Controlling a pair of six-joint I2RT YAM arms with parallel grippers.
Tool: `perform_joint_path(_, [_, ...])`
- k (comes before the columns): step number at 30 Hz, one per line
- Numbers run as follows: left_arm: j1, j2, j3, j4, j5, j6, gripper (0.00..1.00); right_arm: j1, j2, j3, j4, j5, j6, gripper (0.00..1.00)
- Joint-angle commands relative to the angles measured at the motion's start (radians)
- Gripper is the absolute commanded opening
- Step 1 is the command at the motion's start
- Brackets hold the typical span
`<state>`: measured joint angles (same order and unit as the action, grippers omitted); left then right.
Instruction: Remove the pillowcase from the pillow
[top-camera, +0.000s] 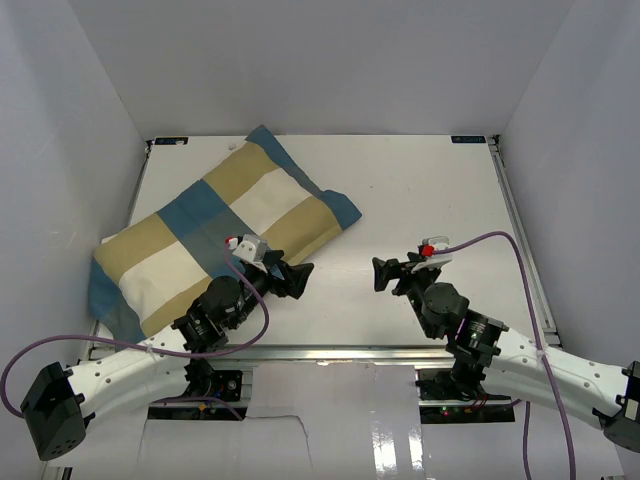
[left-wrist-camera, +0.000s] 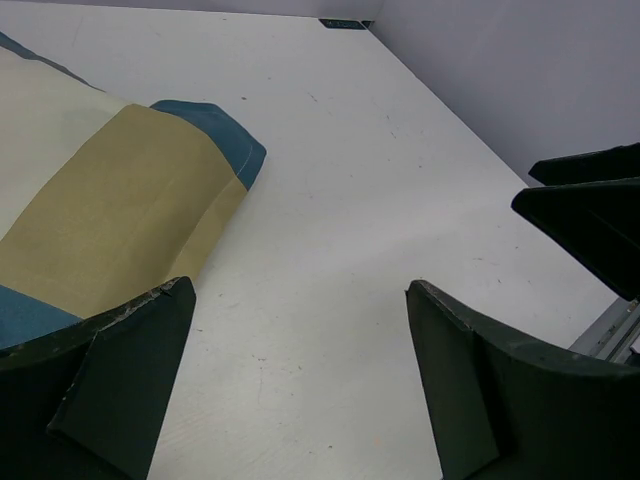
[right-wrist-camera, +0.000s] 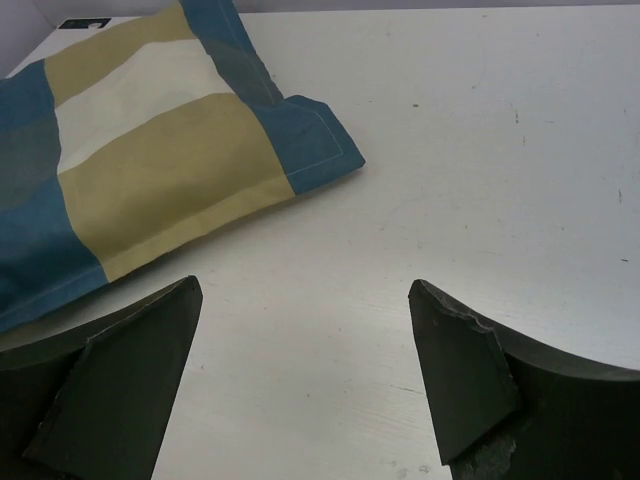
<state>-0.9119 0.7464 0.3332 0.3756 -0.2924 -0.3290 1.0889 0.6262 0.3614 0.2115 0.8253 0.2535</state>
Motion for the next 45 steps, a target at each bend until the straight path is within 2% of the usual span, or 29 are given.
perform_joint_path(1, [-0.001,-0.007,0.000,0.020,-0.007,0.007,0.98,0.005,-0.025,-0.002,0.074,0.028,-0.013,0.90])
perform_joint_path(10, [-0.001,-0.012,-0.006,0.022,-0.031,-0.001,0.98,0.005,-0.003,-0.006,0.088,0.049,0.003,0.90])
perform_joint_path(14, [-0.001,0.010,0.004,0.003,-0.120,-0.021,0.98,0.005,0.004,-0.004,0.092,0.046,0.003,0.90])
perform_joint_path(17, [0.001,0.036,0.049,-0.093,-0.226,-0.080,0.98,0.005,0.006,-0.009,0.101,0.054,-0.003,0.90])
perform_joint_path(18, [0.001,0.075,0.067,-0.130,-0.323,-0.102,0.98,0.005,0.007,-0.009,0.103,0.061,-0.005,0.90])
perform_joint_path(21, [0.017,0.195,0.164,-0.289,-0.476,-0.180,0.98,0.005,0.006,-0.009,0.108,0.043,-0.005,0.90])
perform_joint_path(23, [0.040,0.261,0.242,-0.412,-0.501,-0.218,0.98,0.005,-0.005,-0.022,0.138,0.018,-0.014,0.90])
perform_joint_path(29, [0.157,0.482,0.372,-0.547,-0.464,-0.286,0.98,0.005,-0.013,-0.032,0.141,0.011,-0.013,0.90])
perform_joint_path(36, [0.310,0.695,0.454,-0.575,-0.349,-0.272,0.98,0.005,0.020,-0.009,0.114,0.006,0.004,0.90])
perform_joint_path(40, [0.341,0.872,0.510,-0.595,-0.317,-0.248,0.98,0.005,0.032,0.011,0.091,-0.002,0.013,0.90])
perform_joint_path(42, [0.350,0.973,0.568,-0.607,-0.246,-0.240,0.98,0.005,0.029,0.016,0.086,-0.012,0.012,0.90])
perform_joint_path(44, [0.352,1.042,0.601,-0.609,-0.173,-0.222,0.92,0.005,0.020,0.014,0.083,-0.020,0.010,0.90])
perform_joint_path(45, [0.350,1.053,0.621,-0.603,-0.147,-0.214,0.86,0.005,0.017,0.013,0.083,-0.022,0.010,0.90])
